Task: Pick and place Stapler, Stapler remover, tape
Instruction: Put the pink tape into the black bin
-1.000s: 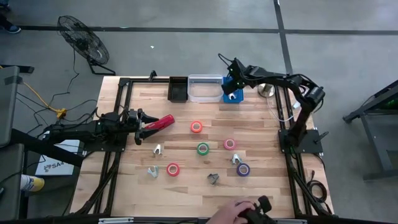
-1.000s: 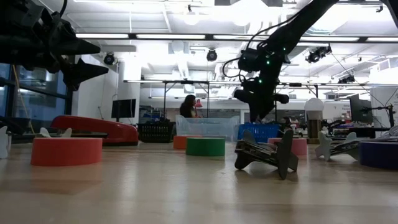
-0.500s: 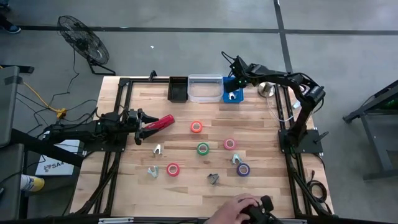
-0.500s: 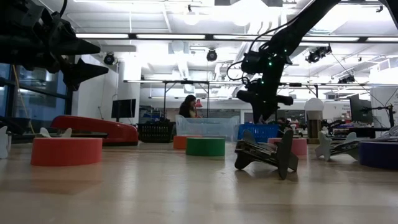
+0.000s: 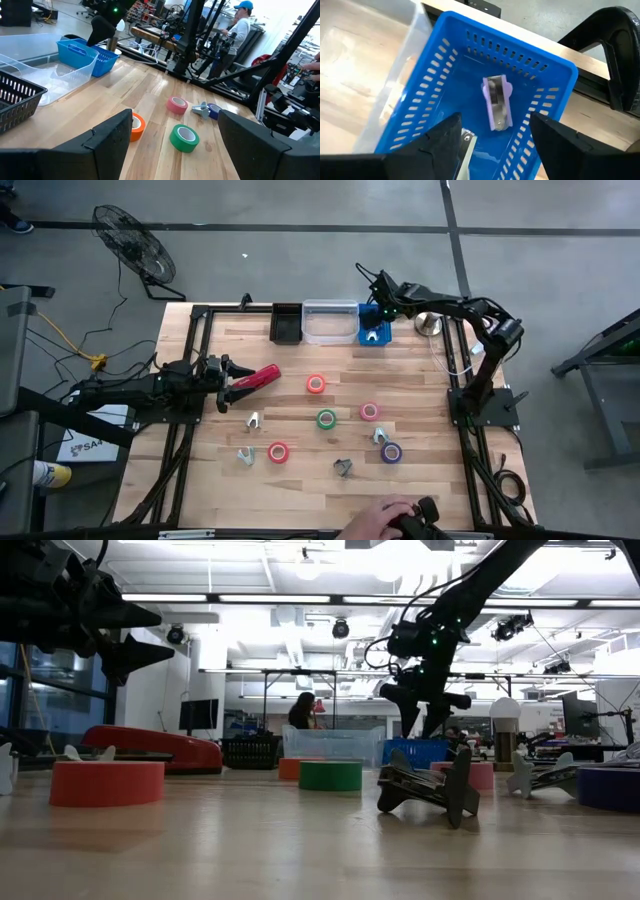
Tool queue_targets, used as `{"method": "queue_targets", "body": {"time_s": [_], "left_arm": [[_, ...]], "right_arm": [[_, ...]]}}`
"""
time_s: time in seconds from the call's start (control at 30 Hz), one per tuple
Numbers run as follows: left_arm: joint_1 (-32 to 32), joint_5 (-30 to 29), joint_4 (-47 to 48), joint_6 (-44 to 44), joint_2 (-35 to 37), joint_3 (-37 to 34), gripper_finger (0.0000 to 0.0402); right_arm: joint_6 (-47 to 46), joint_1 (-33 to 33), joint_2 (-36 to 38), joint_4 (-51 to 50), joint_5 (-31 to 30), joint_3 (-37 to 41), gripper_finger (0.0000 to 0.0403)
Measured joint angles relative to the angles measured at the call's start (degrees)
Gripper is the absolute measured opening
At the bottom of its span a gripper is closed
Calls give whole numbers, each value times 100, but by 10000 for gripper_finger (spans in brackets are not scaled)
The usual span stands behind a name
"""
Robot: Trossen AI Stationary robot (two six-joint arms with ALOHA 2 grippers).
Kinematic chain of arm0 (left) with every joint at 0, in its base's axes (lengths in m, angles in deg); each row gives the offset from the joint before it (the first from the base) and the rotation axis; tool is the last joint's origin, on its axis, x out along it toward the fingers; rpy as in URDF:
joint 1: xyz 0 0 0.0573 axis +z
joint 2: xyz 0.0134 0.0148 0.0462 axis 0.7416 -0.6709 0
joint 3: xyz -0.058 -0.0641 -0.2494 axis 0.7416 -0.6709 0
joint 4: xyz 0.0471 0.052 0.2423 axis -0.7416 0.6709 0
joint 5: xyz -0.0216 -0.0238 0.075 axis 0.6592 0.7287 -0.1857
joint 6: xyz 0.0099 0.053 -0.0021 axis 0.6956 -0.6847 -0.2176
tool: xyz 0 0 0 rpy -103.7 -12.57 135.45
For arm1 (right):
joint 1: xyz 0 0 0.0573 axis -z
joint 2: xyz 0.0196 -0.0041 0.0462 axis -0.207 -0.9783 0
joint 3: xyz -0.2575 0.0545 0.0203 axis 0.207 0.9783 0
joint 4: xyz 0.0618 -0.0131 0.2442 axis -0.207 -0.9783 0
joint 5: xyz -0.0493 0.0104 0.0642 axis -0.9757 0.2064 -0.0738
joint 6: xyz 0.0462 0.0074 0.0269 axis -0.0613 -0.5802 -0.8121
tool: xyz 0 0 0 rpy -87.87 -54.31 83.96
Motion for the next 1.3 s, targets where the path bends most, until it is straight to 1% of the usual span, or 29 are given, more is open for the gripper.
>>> {"method": "queue_targets", "body": {"time_s": [0.53,0.83,0.97,1.07,1.3], "left_arm": [[0,0,0,0,0,0,291],[0,0,0,2,2,-1,291],[2,0,0,2,0,0,291],[1,0,1,2,0,0,291],[0,0,2,0,0,-2,291]], "right_arm": [[112,-586,792,-1067,47,2,227],[116,-1040,1143,-1633,70,2,227],[111,-1329,1246,-1767,74,2,227],[76,-1565,1294,-1855,199,2,227],[-330,-2192,1317,-2156,334,4,227]]}}
